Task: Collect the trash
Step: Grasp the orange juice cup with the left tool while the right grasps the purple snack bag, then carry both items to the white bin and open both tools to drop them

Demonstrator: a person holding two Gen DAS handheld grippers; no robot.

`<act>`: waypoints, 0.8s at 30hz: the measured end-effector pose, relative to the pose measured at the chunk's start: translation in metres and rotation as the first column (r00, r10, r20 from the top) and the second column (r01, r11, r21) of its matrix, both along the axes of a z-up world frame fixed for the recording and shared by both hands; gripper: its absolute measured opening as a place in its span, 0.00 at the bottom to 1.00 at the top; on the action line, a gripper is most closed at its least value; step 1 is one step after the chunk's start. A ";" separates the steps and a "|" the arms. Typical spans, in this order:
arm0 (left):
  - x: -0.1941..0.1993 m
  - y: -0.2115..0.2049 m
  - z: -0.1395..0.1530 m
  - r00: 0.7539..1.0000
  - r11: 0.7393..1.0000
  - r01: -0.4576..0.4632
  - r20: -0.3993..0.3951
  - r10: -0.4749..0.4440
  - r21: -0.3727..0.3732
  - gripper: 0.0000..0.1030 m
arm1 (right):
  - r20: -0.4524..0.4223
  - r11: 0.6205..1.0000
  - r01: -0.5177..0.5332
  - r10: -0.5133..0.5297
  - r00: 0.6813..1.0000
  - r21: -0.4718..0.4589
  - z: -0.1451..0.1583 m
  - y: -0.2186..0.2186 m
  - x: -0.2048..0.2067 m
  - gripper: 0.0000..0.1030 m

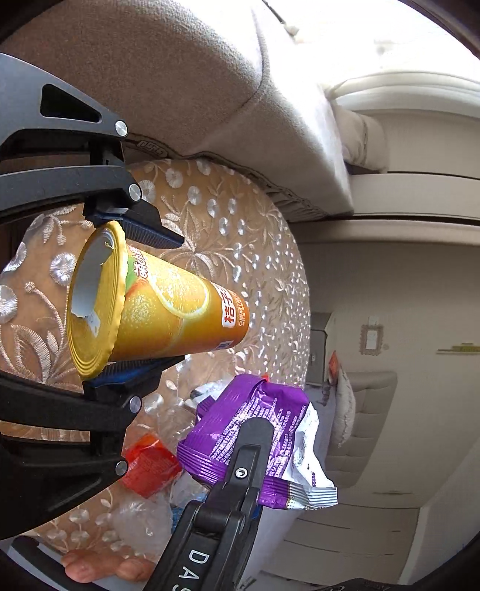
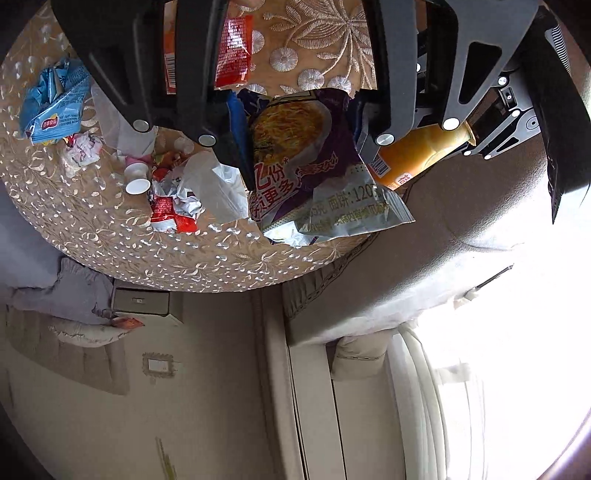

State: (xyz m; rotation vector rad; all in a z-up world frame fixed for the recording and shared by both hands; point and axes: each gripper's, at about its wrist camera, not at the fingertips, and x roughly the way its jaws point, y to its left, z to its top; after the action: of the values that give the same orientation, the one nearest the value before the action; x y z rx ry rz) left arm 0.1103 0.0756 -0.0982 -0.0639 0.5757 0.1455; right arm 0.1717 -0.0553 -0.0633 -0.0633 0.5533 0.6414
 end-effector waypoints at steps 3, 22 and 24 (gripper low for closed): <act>-0.009 -0.022 0.016 0.999 0.999 0.028 0.036 -0.029 0.025 0.54 | 0.038 0.999 0.026 -0.027 0.999 0.025 0.014 -0.026 -0.016 0.42; -0.004 -0.240 0.031 0.905 0.908 0.408 0.089 -0.416 0.095 0.54 | 0.131 0.894 0.442 -0.447 0.885 0.070 0.018 -0.254 -0.074 0.42; -0.004 -0.267 0.027 0.880 0.883 0.459 0.083 -0.467 0.103 0.54 | 0.129 0.870 0.490 -0.494 0.860 0.062 0.010 -0.278 -0.079 0.42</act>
State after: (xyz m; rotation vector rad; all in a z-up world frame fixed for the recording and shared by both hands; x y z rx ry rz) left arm 0.1066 -0.1917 -0.0716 0.1454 0.4647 -0.3025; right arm 0.0922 -0.3336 -0.0536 0.0589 0.3997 0.1393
